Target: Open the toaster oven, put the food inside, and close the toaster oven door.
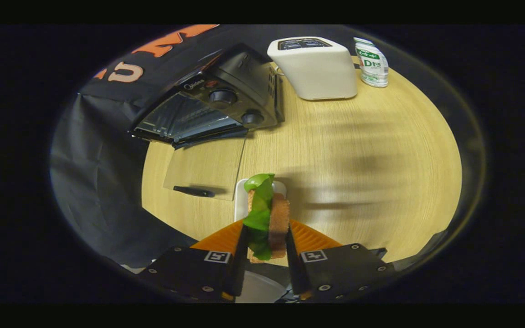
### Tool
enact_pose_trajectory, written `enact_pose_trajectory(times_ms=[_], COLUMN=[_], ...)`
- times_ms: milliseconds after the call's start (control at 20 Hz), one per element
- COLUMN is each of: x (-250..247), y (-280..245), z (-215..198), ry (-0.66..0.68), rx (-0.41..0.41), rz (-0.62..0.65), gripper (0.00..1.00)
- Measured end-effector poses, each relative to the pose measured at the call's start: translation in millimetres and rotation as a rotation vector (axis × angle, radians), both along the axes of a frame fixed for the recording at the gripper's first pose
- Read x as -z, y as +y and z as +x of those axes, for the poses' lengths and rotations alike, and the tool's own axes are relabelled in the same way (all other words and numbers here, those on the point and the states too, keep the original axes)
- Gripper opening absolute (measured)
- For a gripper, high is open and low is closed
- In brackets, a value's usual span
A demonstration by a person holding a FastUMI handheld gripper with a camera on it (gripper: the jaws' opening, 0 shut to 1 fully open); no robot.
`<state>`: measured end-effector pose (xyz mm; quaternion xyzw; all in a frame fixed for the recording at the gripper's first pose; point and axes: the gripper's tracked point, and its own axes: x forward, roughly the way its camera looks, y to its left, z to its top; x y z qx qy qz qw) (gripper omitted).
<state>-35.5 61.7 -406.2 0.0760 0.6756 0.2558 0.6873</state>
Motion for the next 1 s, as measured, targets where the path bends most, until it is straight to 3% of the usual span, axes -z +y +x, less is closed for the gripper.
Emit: enact_pose_trajectory(times_ms=[150, 400, 650, 1000], x=[-8.9, -49.8, -86.5, -90.9], y=[-0.4, 4.3, 30.6, 97.9], z=[-1.3, 13.0, 30.3, 42.4], ry=[-0.030, -0.116, -0.190, -0.191], rx=[0.010, 0.109, 0.305, 0.602], rz=[-0.007, 0.036, 0.156, 0.360], gripper=[0.32, 0.32, 0.32, 0.32])
